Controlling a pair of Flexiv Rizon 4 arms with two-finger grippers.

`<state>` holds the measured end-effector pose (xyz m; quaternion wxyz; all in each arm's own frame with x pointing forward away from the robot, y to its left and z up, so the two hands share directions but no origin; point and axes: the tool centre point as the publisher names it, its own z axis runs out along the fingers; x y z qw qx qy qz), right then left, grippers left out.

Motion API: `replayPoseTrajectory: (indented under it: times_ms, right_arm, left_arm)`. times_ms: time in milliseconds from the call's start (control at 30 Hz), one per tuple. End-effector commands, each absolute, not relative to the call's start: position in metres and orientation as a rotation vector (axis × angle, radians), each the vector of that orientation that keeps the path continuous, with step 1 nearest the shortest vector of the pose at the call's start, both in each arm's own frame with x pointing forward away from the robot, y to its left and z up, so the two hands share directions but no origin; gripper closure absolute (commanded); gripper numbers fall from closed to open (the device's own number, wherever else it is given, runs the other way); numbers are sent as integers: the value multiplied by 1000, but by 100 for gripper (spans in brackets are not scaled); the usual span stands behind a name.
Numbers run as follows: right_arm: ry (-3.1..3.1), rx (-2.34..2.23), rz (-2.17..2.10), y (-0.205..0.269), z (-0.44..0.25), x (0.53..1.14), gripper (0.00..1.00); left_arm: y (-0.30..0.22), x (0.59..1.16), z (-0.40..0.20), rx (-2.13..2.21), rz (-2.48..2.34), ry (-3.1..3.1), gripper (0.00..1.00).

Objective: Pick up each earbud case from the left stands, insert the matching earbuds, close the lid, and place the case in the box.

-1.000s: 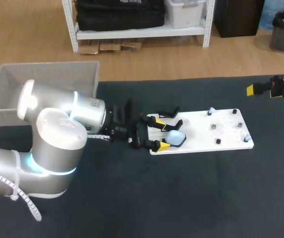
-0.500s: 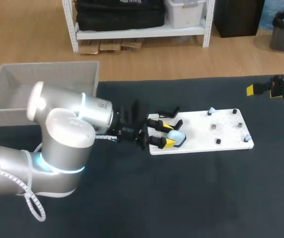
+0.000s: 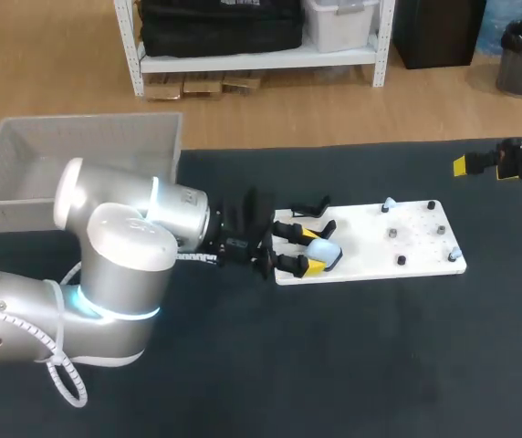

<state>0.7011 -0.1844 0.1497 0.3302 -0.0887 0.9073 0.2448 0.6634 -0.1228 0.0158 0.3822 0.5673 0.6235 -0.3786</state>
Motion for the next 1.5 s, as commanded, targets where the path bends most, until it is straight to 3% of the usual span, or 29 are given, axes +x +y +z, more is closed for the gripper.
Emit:
replayPoseTrajectory:
  times_ms: [33, 233, 600, 733, 833, 1500]
  right_arm:
    - [2373, -233, 639, -185, 150, 701, 0]
    - [2373, -233, 639, -185, 150, 701, 0]
    - [2373, -233, 639, -185, 150, 701, 0]
    - [2373, -233, 639, -185, 150, 701, 0]
    - [2373, -233, 639, -185, 150, 701, 0]
    - [2373, -233, 639, -185, 150, 701, 0]
  left_arm:
    - [-122, 661, 14, 1435, -964, 1580, 40]
    - [-123, 660, 15, 1438, -968, 1566, 41]
    - [-126, 662, 13, 1431, -969, 1564, 57]
    - [-126, 662, 13, 1431, -969, 1560, 69]
    - [-125, 659, 16, 1434, -971, 1550, 100]
    - [-112, 647, 116, 1397, -1006, 1298, 100]
